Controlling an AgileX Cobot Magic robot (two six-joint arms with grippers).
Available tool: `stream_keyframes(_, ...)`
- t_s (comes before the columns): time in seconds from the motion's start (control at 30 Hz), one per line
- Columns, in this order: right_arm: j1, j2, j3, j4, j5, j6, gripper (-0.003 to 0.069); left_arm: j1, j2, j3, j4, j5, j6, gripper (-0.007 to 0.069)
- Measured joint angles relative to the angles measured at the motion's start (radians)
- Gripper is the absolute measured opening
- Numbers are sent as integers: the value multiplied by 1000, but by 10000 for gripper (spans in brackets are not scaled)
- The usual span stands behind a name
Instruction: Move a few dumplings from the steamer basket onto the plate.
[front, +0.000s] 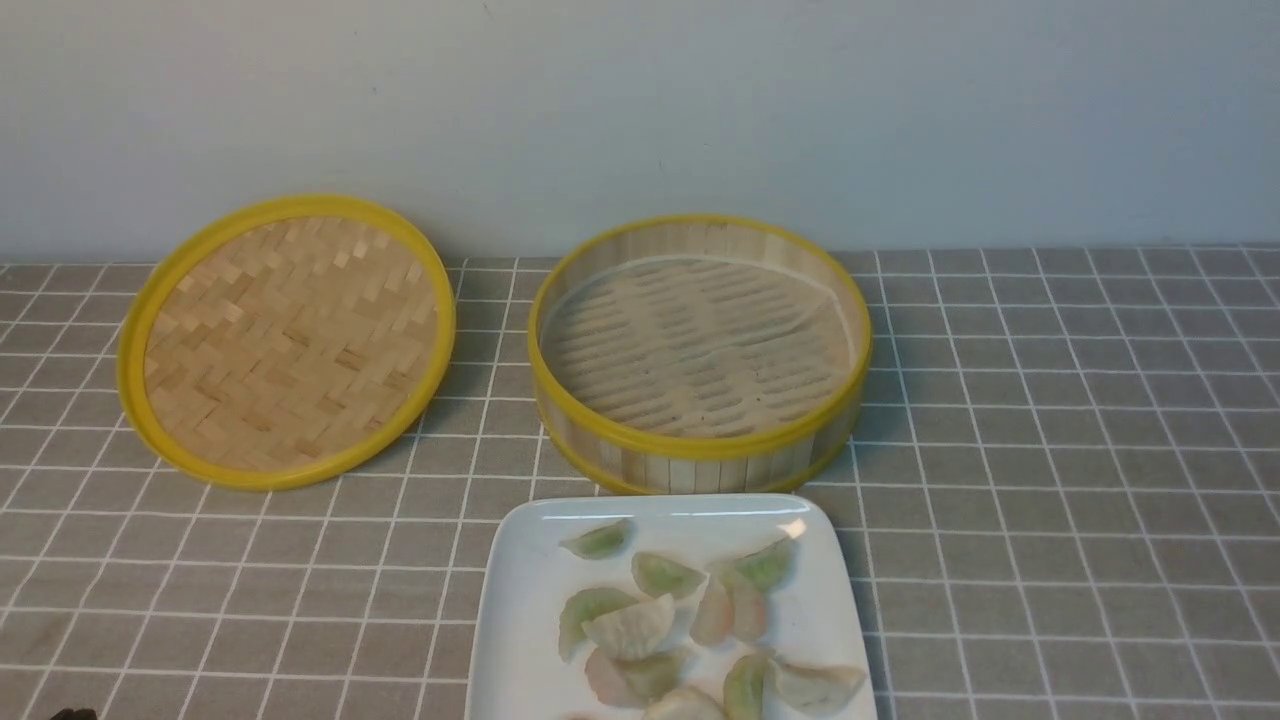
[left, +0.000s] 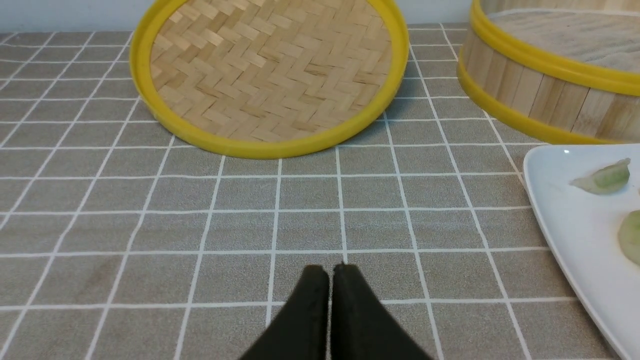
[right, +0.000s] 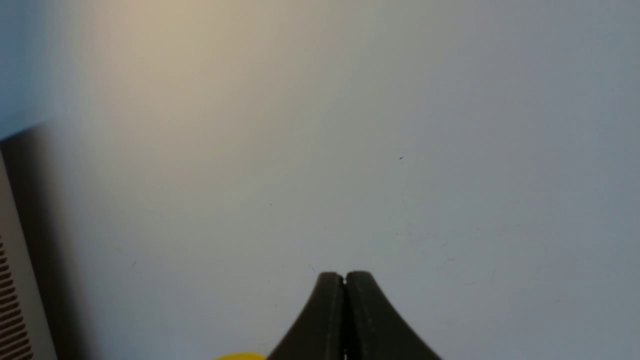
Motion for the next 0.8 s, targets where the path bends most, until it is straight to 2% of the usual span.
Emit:
stream_keyframes(0.63, 0, 0, 1, 4, 0, -28, -14, 0, 0, 0, 0, 0, 0, -4)
stream_keyframes(0.7, 0, 0, 8, 46, -3, -90, -14, 0, 0, 0, 0, 0, 0, -4)
stream_keyframes(0.77, 0, 0, 34, 158, -13, -233, -14, 0, 0, 0, 0, 0, 0, -4)
stream_keyframes(0.8, 0, 0, 39, 179, -16, -259, -14, 0, 0, 0, 0, 0, 0, -4)
